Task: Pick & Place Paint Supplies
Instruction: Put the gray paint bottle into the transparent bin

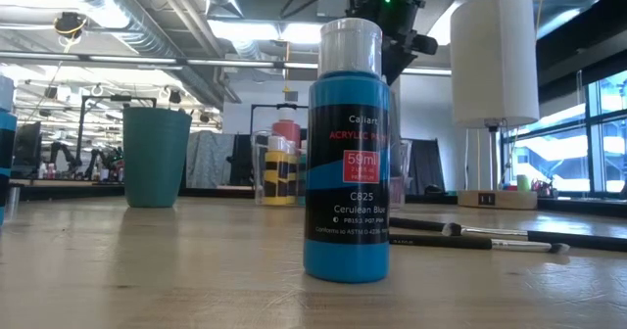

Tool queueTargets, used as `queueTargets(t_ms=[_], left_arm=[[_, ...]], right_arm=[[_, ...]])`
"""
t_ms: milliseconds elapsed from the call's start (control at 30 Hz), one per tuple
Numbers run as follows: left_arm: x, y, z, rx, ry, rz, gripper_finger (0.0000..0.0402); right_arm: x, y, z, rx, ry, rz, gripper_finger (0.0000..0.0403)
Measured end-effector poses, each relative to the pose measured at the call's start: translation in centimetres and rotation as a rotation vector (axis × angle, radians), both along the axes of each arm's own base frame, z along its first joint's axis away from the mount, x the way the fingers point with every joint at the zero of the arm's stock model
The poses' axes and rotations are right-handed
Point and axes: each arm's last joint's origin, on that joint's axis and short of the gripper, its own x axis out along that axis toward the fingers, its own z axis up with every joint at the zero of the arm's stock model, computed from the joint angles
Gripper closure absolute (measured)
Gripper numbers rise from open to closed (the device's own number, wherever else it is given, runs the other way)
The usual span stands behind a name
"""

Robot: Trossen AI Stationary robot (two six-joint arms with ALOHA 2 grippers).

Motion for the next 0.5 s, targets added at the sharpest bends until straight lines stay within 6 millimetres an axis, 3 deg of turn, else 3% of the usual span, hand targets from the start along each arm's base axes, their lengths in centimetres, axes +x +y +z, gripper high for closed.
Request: queueTargets(t_ms=[500], left_arm=[[0.00,0.00,0.00,0.000,0.000,0.000,0.0093]], right_arm=[[-0.51,-0.15,-0.15,0.007,0.053,-0.005,0.0284]])
